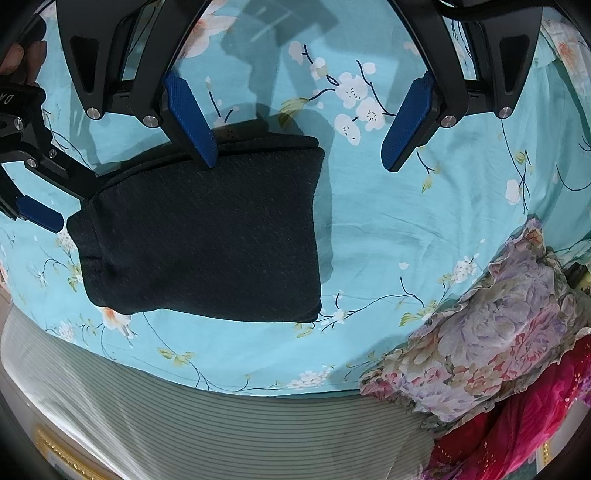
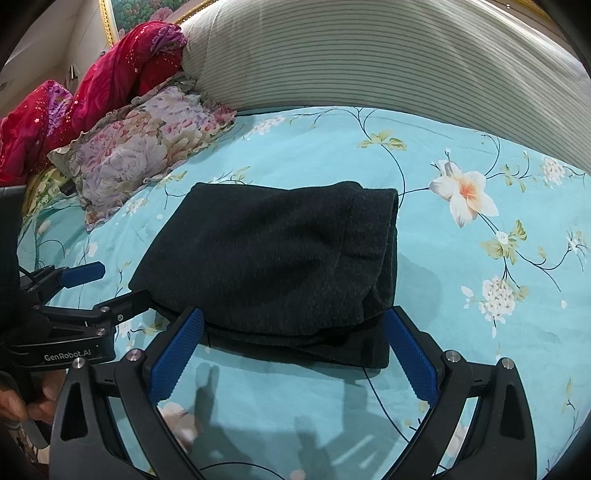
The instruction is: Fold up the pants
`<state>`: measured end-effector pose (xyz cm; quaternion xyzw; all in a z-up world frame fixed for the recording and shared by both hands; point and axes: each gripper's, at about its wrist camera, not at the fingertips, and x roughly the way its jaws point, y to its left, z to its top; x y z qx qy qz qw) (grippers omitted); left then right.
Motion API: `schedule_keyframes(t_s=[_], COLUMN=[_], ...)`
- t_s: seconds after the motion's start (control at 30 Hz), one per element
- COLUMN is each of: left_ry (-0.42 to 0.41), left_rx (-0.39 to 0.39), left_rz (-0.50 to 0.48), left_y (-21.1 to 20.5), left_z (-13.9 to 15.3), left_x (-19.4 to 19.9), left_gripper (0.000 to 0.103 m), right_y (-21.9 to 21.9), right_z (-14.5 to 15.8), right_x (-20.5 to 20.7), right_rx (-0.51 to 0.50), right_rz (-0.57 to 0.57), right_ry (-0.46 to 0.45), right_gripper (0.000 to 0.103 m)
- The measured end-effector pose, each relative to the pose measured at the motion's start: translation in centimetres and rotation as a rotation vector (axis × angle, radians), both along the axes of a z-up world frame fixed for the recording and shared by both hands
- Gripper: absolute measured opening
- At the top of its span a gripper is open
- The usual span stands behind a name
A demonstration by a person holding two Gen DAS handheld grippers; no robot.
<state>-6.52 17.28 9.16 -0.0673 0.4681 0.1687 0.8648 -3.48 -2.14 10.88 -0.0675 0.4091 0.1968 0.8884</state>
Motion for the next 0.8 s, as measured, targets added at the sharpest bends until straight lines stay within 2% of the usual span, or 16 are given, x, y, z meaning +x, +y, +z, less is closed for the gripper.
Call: schedule_keyframes(t_s=[0.8], left_ry=[-0.001], left_rx=[0.002], left_rz=[0.002], left_y=[0.26], left_z=[0.31], left_x=[0.28], left_gripper=[0.091], right_y=[-0.1], right_z=[0.28], right_x=[0.15], right_rx=[0.002], right_rz=[-0.001], right_ry=[0.0], right_gripper=[0.098])
